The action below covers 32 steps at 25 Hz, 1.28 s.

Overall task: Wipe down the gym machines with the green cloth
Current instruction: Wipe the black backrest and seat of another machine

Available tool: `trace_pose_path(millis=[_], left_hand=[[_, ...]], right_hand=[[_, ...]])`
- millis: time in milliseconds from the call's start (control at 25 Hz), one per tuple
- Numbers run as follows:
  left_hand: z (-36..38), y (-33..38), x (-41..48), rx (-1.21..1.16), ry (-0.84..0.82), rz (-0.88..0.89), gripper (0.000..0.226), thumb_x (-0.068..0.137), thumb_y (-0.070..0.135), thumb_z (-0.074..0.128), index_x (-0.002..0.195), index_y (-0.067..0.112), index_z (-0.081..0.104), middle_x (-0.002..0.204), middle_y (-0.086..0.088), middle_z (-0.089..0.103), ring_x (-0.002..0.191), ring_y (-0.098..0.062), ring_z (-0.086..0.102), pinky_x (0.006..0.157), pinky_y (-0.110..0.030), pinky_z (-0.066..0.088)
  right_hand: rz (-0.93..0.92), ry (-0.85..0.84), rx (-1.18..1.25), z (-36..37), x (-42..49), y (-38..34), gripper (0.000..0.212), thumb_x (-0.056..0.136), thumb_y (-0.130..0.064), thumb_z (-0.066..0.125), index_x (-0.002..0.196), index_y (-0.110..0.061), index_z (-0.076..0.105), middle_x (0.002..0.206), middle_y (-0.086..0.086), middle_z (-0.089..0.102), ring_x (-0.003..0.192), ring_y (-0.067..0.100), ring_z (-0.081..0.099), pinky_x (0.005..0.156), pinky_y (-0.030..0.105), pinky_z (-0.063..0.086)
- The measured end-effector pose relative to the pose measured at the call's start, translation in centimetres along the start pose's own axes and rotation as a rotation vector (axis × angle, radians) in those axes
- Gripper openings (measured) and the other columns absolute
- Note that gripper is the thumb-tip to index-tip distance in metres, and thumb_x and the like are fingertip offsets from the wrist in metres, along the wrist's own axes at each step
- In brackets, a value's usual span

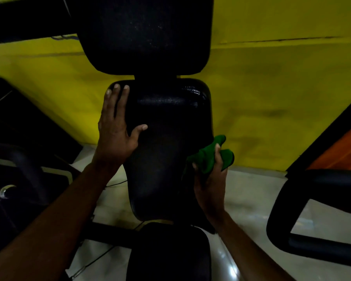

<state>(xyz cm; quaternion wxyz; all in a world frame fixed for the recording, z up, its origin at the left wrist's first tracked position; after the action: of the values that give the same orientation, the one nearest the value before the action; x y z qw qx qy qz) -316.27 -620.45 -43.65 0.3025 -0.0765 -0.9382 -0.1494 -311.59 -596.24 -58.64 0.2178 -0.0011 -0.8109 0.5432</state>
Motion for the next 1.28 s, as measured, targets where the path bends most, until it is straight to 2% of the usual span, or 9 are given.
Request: trace_pose_path(millis=[200,320,400,520,680,840,960,1080,1280], left_hand=[[0.3,-0.3,-0.2,-0.007,0.009,0.014,0.089,0.09,0.04,0.069,0.157,0.01,0.019,0.165,-0.012,0.013,0.153,-0.028,0.007,0.121,-0.037,0.012],[0.3,-0.4,-0.4,-0.015,0.028,0.031,0.087,0.092,0.041,0.066,0.156,0.006,0.019,0.165,-0.015,0.013,0.153,-0.03,0.006,0.123,-0.041,0.012],[0.5,-0.3,-0.6,-0.037,0.024,0.034,0.086,0.093,0.042,0.064,0.157,0.006,0.018,0.165,-0.015,0.011,0.153,-0.03,0.004,0.123,-0.047,0.014],[0.3,-0.4,-0.5,-0.057,0.014,0.039,0.085,0.094,0.042,0.063,0.157,0.006,0.017,0.165,-0.014,0.01,0.153,-0.029,0.003,0.124,-0.041,0.012],[0.0,-1.2,-1.9,-0.136,-0.04,0.049,0.079,0.098,0.024,0.062,0.157,0.003,0.013,0.166,-0.013,0.005,0.154,-0.025,0.002,0.124,-0.029,0.01],[0.5,-4.1,-5.8,-0.124,-0.12,0.069,0.077,0.099,0.022,0.055,0.157,0.003,0.008,0.166,-0.01,0.001,0.153,-0.024,0.01,0.117,-0.051,0.031],[1.5,-5.7,-7.7,-0.078,-0.2,0.064,0.08,0.095,0.026,0.049,0.159,0.011,0.004,0.167,-0.003,-0.001,0.153,-0.017,0.009,0.116,-0.054,0.03],[1.9,-5.8,-7.9,-0.108,-0.228,0.041,0.084,0.091,0.024,0.049,0.159,0.015,0.001,0.167,0.0,-0.004,0.153,-0.014,0.005,0.118,-0.054,0.026],[1.9,-5.5,-8.1,-0.195,-0.23,0.013,0.086,0.088,0.018,0.052,0.159,0.013,0.003,0.167,-0.003,-0.002,0.154,-0.019,0.007,0.115,-0.058,0.031]], right_hand=[[0.095,0.112,0.03,0.3,1.9,-2.0,0.071,0.092,-0.06,0.052,0.153,-0.038,0.024,0.137,0.017,0.047,0.12,0.035,0.054,0.094,0.051,0.051],[-0.103,0.223,-0.009,-0.6,5.0,-7.2,0.067,0.094,-0.044,0.061,0.153,-0.025,0.035,0.143,0.021,0.046,0.13,0.036,0.048,0.102,0.047,0.048],[-0.298,0.233,-0.17,-0.4,6.8,-10.8,0.063,0.093,-0.032,0.064,0.151,-0.019,0.044,0.153,0.021,0.039,0.142,0.035,0.036,0.104,0.048,0.041],[-0.443,0.13,-0.424,1.4,6.8,-12.5,0.064,0.091,-0.029,0.063,0.152,-0.025,0.042,0.162,0.011,0.028,0.152,0.027,0.018,0.104,0.053,0.035],[-0.578,0.023,-0.461,1.4,5.5,-11.4,0.059,0.096,-0.031,0.062,0.151,-0.032,0.042,0.164,0.003,0.026,0.154,0.02,0.015,0.107,0.054,0.036],[-0.678,-0.052,-0.59,4.9,6.0,-14.2,0.059,0.094,-0.03,0.063,0.15,-0.031,0.044,0.164,0.003,0.025,0.153,0.02,0.017,0.115,0.047,0.021],[-0.788,-0.168,-0.684,7.9,5.7,-15.9,0.066,0.091,-0.027,0.063,0.153,-0.029,0.039,0.166,0.003,0.021,0.154,0.019,0.014,0.116,0.045,0.02],[-0.725,-0.183,-0.692,5.2,6.7,-14.8,0.07,0.096,-0.036,0.056,0.158,-0.033,0.024,0.167,-0.002,0.016,0.154,0.014,0.009,0.114,0.043,0.025],[-0.548,0.037,-0.593,3.4,6.5,-14.9,0.054,0.102,-0.037,0.05,0.154,-0.03,0.037,0.165,0.001,0.023,0.154,0.017,0.011,0.114,0.047,0.025]])
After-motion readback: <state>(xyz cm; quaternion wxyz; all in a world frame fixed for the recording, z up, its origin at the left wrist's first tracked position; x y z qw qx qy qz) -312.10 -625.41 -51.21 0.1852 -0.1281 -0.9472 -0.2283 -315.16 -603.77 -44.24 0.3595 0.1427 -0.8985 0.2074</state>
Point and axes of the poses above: each hand's wrist, its own x-axis towards the middle knuckle, its own z-axis out of the palm, y = z × x, the point moved 7 cm from there along x, towards the middle knuckle
